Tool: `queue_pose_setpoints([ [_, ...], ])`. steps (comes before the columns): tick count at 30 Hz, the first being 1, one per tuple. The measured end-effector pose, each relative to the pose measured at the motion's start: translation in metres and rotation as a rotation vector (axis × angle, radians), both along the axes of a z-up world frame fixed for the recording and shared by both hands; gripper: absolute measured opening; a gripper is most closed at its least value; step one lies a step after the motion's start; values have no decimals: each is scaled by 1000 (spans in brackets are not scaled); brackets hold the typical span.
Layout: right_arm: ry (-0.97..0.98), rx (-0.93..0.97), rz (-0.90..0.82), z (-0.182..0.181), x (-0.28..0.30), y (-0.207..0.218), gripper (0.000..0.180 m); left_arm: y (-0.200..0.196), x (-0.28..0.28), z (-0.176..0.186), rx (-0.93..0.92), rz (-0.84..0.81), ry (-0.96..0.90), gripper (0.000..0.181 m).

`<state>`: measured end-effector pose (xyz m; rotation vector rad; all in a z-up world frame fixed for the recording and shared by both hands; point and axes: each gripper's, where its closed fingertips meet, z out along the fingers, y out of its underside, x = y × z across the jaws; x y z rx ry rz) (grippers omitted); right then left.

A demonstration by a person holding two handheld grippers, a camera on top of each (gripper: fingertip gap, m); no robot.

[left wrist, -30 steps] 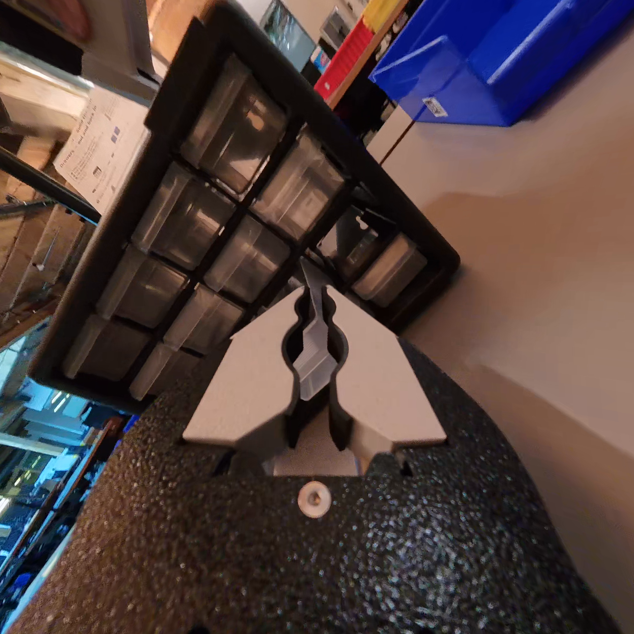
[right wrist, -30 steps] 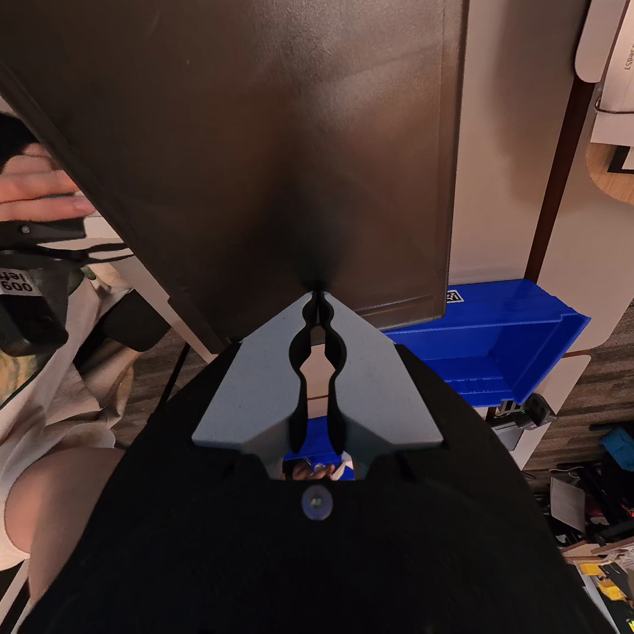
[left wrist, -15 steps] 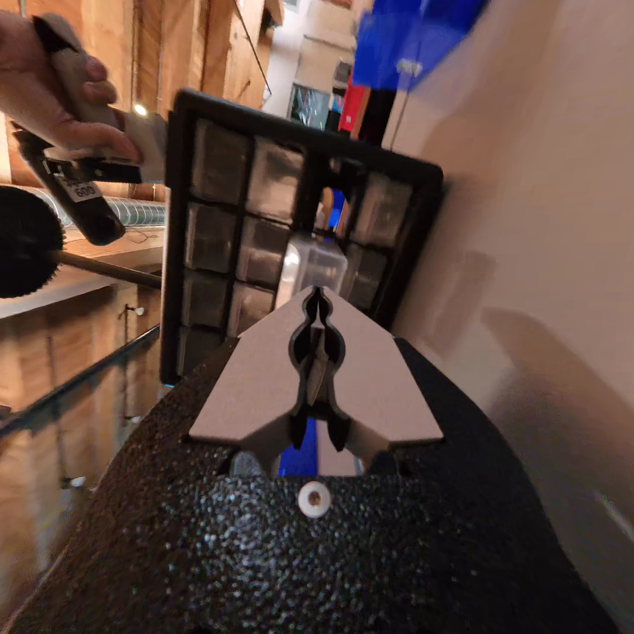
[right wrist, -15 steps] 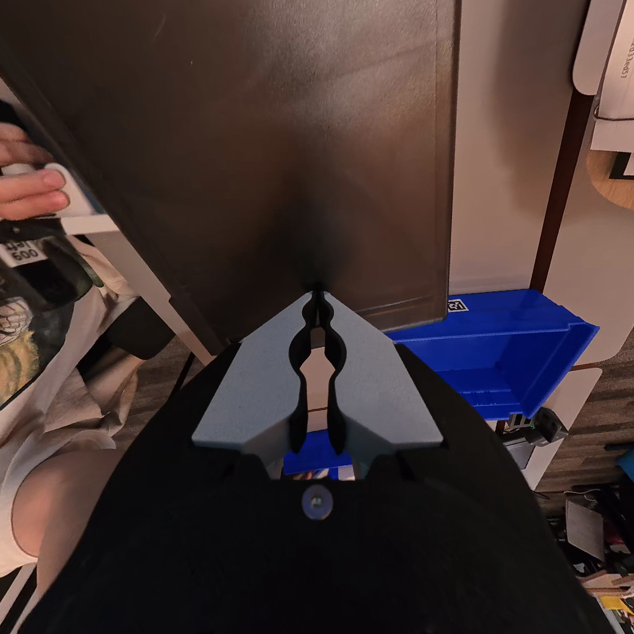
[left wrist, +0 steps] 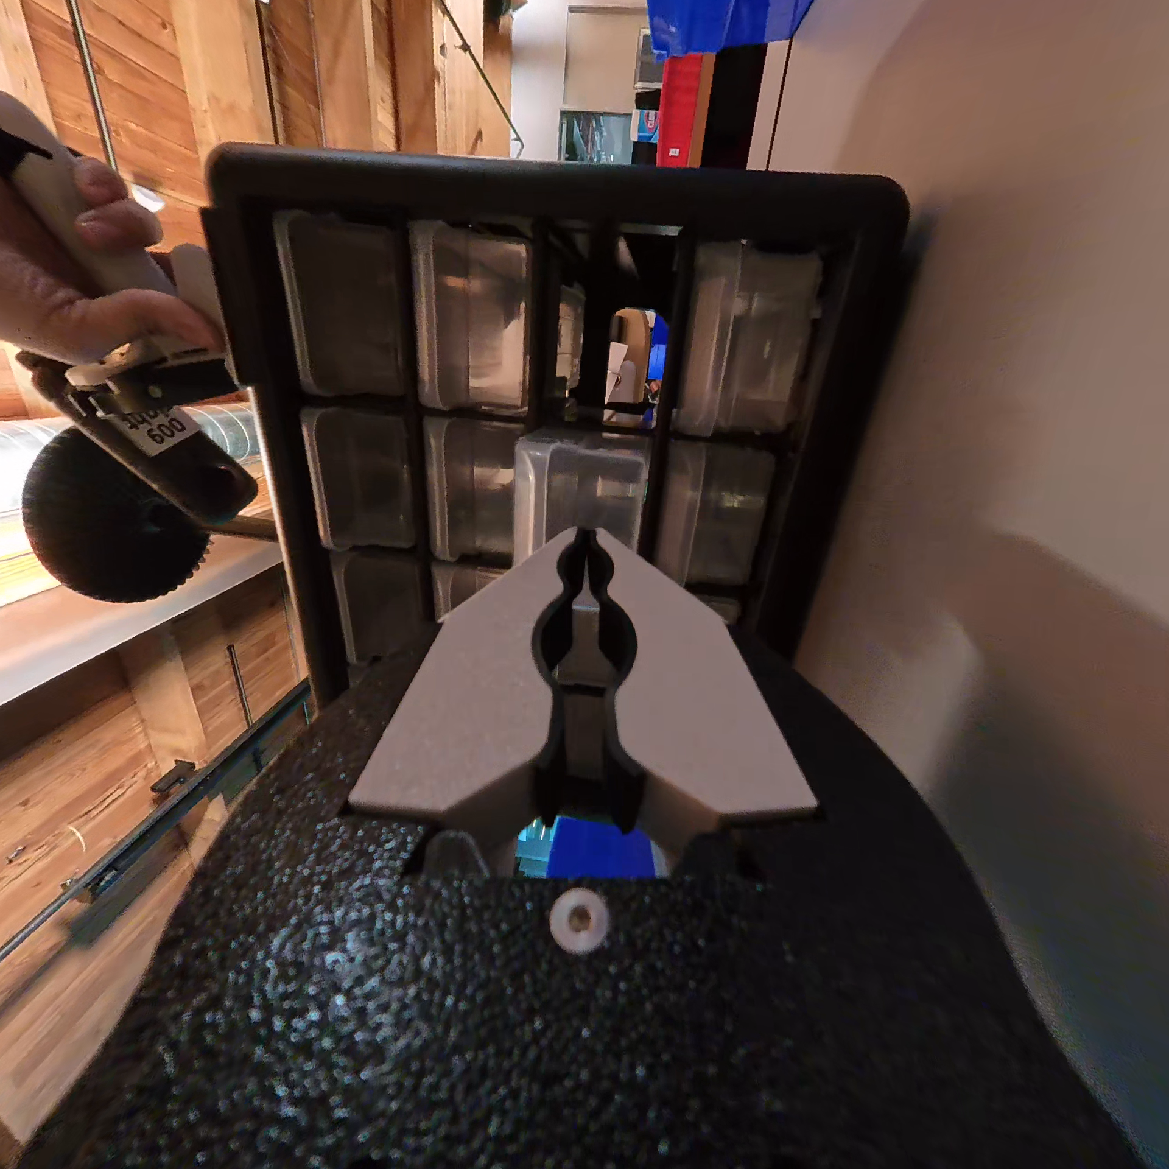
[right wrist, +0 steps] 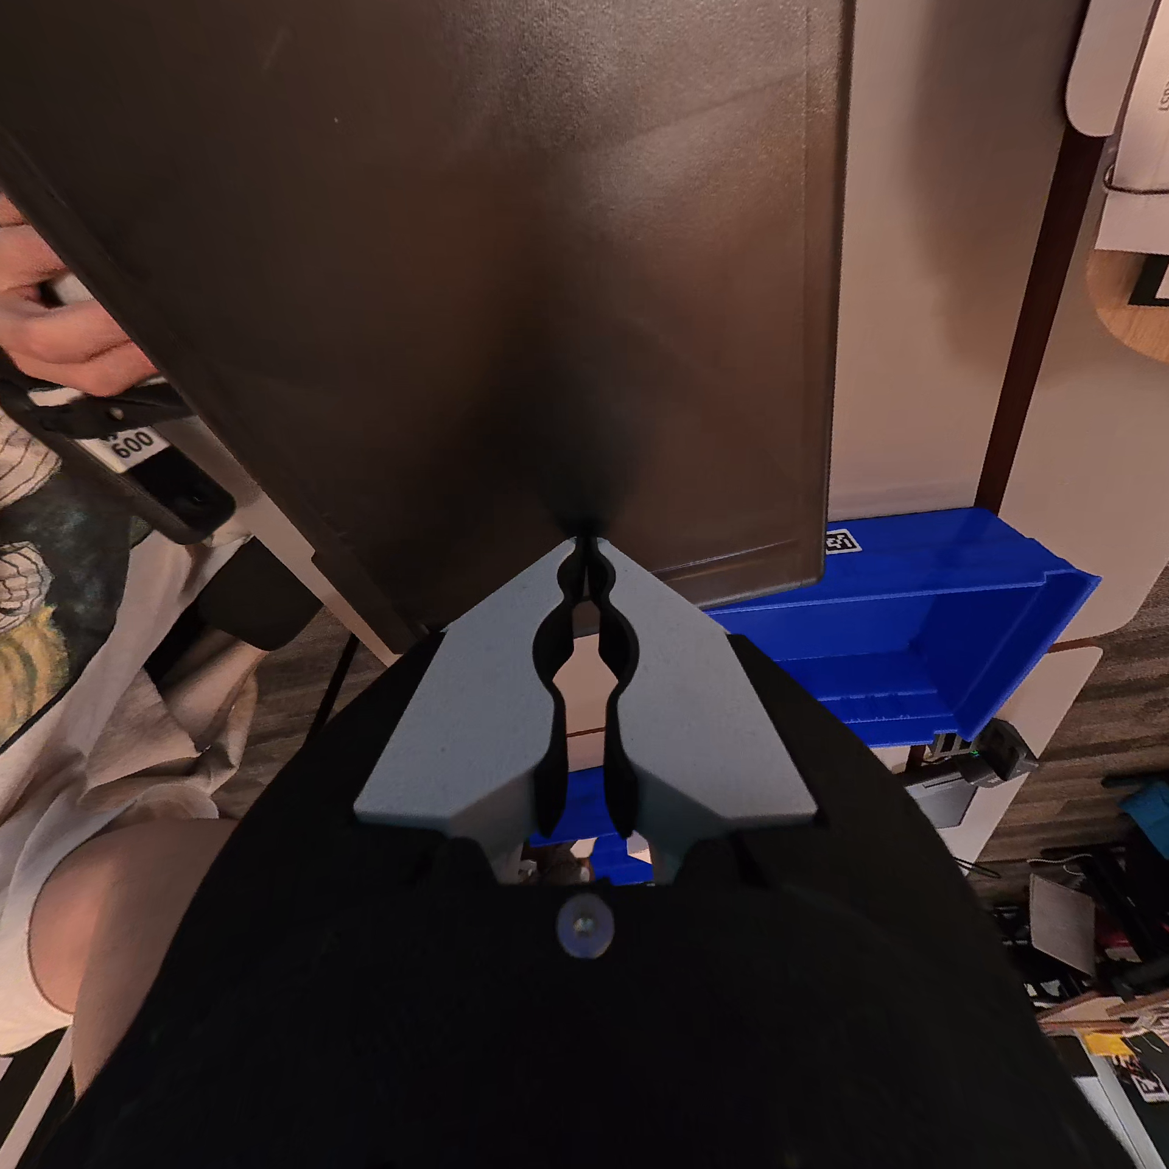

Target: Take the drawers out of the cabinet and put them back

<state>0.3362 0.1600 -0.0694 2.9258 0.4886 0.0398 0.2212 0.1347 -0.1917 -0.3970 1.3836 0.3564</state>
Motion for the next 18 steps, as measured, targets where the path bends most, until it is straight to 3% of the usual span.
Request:
queue_pose_setpoints([
  [10,-22,-18,4,0,0,0,0,25,31,3,-28,18,13,0],
  [18,-23,-26,-3,0,0,0,0,22,35,1,-51,-2,9,0],
])
